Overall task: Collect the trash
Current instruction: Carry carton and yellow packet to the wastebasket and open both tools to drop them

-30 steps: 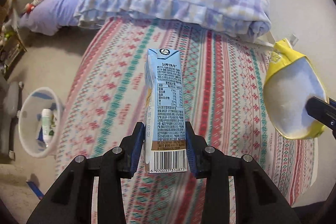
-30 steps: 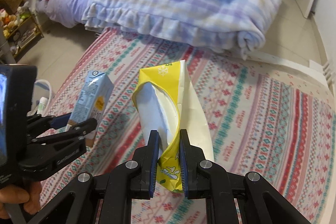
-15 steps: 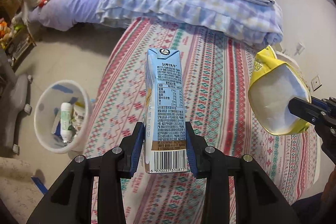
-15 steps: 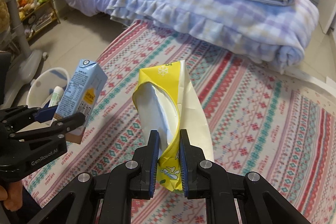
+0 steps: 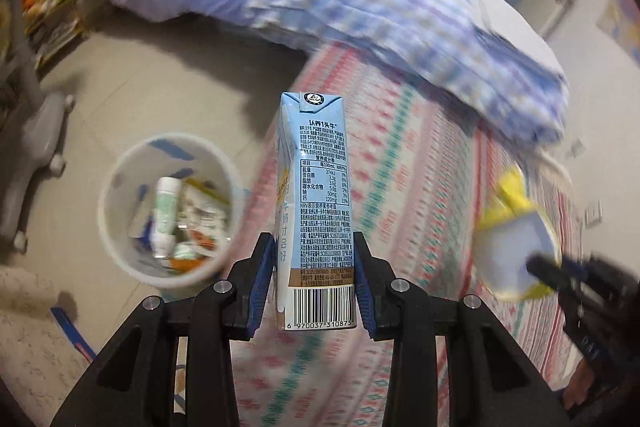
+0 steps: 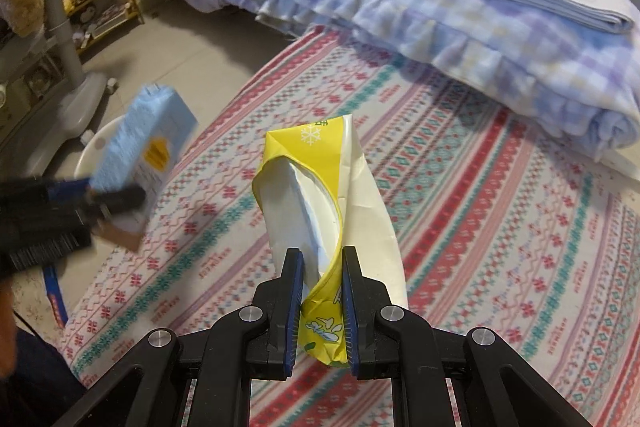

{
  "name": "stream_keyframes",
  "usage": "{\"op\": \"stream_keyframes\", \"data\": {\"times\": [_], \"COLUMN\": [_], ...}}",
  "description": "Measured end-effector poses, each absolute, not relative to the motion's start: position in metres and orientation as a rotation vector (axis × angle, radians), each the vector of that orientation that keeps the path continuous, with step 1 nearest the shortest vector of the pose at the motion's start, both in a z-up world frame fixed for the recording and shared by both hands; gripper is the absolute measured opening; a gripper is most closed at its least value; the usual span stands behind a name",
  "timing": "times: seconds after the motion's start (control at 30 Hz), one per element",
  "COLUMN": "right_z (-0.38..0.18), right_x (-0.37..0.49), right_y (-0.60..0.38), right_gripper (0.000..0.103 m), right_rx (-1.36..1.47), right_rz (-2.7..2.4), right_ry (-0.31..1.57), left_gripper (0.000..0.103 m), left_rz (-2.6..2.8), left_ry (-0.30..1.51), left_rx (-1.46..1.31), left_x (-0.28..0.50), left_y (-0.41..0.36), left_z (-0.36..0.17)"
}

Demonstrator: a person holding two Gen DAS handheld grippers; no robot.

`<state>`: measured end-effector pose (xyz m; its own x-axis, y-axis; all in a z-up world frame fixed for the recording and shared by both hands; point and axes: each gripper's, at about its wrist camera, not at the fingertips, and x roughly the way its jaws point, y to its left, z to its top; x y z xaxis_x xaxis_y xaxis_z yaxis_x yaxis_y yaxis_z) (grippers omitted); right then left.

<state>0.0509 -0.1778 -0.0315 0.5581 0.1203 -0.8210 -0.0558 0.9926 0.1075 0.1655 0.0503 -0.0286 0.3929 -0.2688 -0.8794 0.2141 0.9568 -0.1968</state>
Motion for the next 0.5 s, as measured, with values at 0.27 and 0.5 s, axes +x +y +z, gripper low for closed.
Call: {"op": "stream_keyframes", "data": {"times": [0.27,0.5], "right_z": [-0.035,-0.038], "right_x": [0.054,0.059], "right_y": [-0.164,-0.159], "right_gripper": [0.016,0.016], "right_rx": [0.099,0.153], "right_rz": [0.150,0.178], "right_ry": [0.966,0.958], "left_gripper": [0.040,0.040], "left_rz": [-0.186,-0.186], "left_ry": [1.215,1.261], "left_rx": [-0.164,-0.192], "left_x": [0.209,0.230], "left_y": [0.132,0.138], "left_z": [-0.054,-0.085]}}
